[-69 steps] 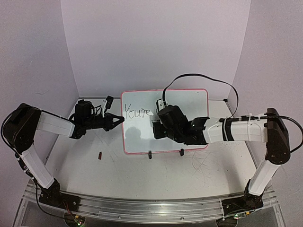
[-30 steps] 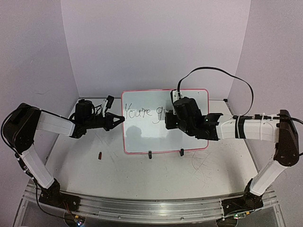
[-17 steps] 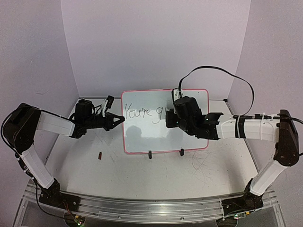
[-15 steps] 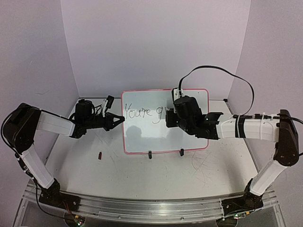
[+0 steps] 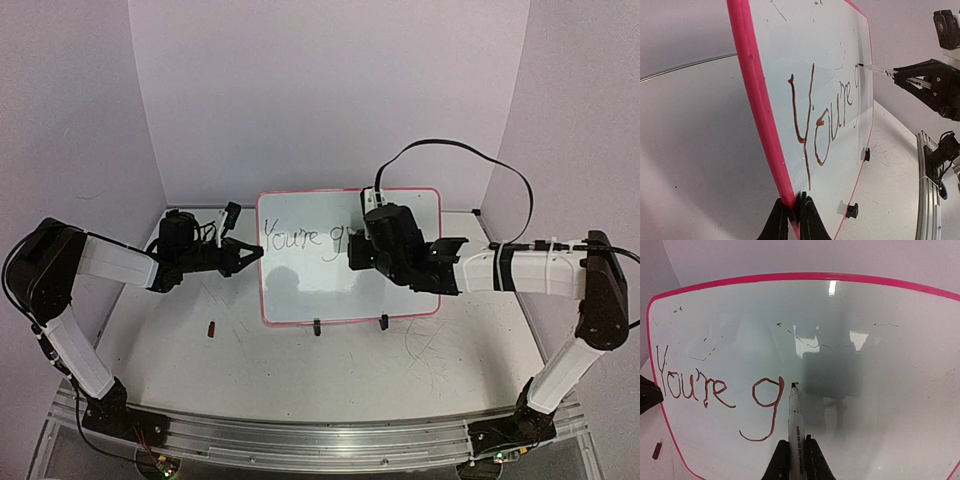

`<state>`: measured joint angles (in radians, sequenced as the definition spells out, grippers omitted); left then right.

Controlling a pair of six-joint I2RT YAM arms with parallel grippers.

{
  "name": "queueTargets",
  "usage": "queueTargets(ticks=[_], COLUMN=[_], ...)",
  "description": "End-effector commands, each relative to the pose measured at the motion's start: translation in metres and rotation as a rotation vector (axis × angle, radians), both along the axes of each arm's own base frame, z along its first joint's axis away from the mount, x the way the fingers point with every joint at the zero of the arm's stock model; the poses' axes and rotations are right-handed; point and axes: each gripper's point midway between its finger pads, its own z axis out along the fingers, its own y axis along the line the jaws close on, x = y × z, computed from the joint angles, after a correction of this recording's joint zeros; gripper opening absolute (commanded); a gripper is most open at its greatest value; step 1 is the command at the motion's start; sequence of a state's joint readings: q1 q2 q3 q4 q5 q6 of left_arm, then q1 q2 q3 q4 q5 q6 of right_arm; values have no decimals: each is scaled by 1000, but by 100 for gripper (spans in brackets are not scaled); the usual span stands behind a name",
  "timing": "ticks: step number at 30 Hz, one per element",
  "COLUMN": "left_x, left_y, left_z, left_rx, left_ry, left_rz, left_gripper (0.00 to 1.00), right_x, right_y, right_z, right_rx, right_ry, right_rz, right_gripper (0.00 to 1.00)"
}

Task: Write a sentence on the whiteboard

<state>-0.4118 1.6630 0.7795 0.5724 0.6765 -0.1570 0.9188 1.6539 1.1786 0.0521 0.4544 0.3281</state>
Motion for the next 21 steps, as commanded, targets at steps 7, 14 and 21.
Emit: queueTargets(ticks=[7,14,21], left_x=[2,2,3], left_y=[-7,-6,-7], left_z=[-13,-13,-13], left_rx=[77,78,78], left_ry=[-35,-35,-35], left_rz=[9,10,10], left_gripper=[0,0,0], right_x=[0,-3,-7], right_y=[3,-2,-7], right_z=[0,-6,-9], right_rx=[41,35,31], right_ry=[13,29,39], right_rz=[3,-1,-8], right_gripper=[0,0,0])
